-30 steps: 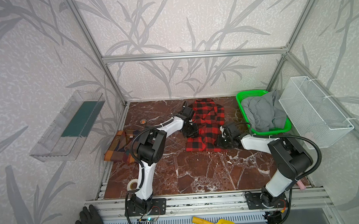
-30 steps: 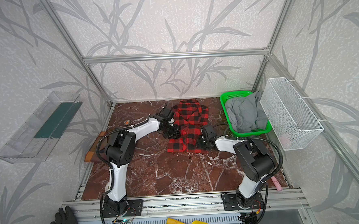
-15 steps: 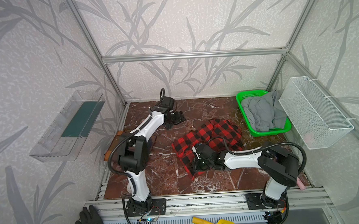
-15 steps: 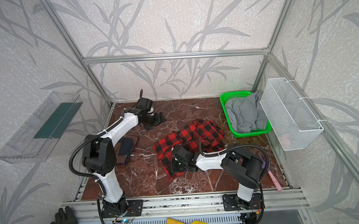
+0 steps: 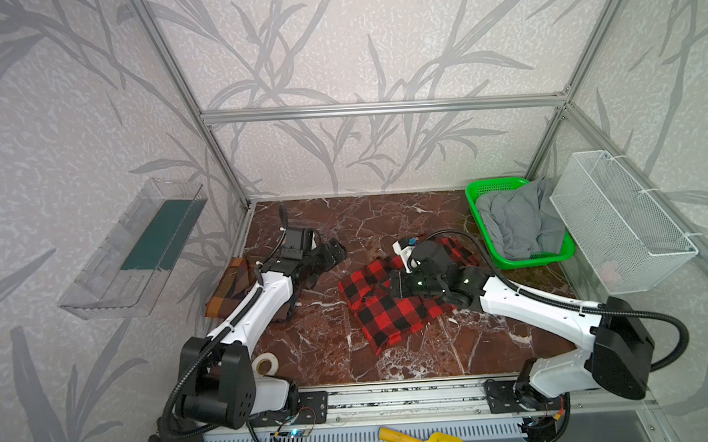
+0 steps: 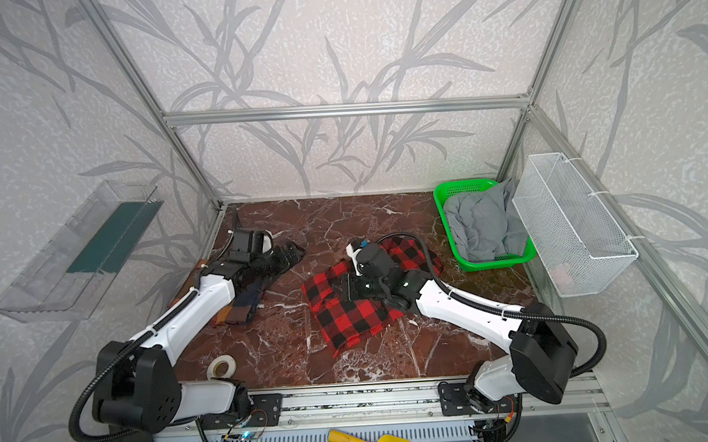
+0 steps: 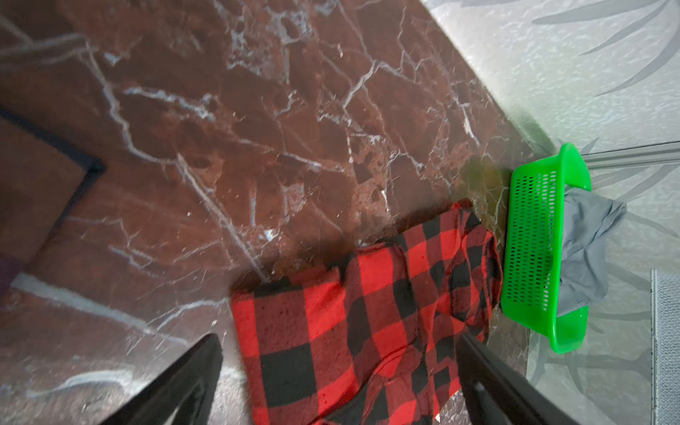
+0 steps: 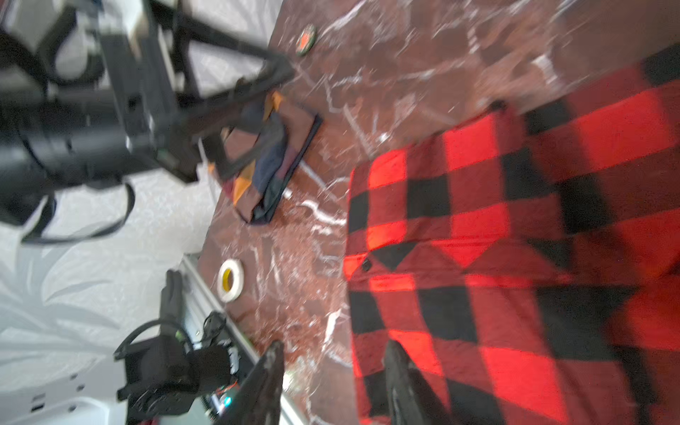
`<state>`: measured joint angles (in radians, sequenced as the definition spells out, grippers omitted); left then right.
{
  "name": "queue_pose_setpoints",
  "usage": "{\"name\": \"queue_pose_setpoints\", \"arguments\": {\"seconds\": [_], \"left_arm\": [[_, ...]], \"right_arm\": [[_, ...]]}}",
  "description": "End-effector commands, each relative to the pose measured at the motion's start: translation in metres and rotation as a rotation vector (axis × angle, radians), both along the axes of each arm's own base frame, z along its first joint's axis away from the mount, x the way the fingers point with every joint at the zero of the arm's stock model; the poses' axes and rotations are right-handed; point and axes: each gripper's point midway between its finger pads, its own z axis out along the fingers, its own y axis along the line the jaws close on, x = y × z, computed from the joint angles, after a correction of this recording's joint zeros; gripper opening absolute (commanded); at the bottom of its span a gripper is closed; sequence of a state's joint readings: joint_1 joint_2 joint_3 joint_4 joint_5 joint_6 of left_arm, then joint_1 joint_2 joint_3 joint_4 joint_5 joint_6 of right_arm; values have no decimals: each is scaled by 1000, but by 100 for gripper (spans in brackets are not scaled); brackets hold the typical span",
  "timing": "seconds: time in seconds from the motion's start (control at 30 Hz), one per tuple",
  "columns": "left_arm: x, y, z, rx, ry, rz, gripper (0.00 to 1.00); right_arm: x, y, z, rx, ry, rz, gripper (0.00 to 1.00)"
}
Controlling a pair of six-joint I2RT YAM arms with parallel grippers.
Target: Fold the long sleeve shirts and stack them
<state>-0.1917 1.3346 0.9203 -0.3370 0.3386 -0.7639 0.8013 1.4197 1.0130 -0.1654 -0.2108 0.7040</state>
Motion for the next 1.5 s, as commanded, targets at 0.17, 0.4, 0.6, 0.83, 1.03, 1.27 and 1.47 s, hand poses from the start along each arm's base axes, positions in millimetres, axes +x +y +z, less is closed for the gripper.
{"name": "queue_pose_setpoints", "arguments": {"seconds": [0.17,0.4,0.6,0.83,1.03,1.27,1.47], "left_arm": [[-47,-28,-11,-109,101,-136,99],[-98,-39,-42,48,142,-220,92],[-121,-52,-77,35,203,-244,87],[-123,-63,-102,67,242,-261,85],[-120,-58,-117,139,273,-262,85],[-126,-53,-140,182,334,-265,83],[-132,-51,-157,188,381,-260,81]], "right_arm": [[18,-32,-49,-134,104,73,46],[46,-14,-71,-159,118,84,44],[92,-10,-79,-278,48,33,45],[127,-9,-89,-404,-8,14,44],[138,-1,-108,-431,-13,35,41],[143,1,-124,-458,-8,40,33],[150,-21,-133,-528,10,-23,12]]}}
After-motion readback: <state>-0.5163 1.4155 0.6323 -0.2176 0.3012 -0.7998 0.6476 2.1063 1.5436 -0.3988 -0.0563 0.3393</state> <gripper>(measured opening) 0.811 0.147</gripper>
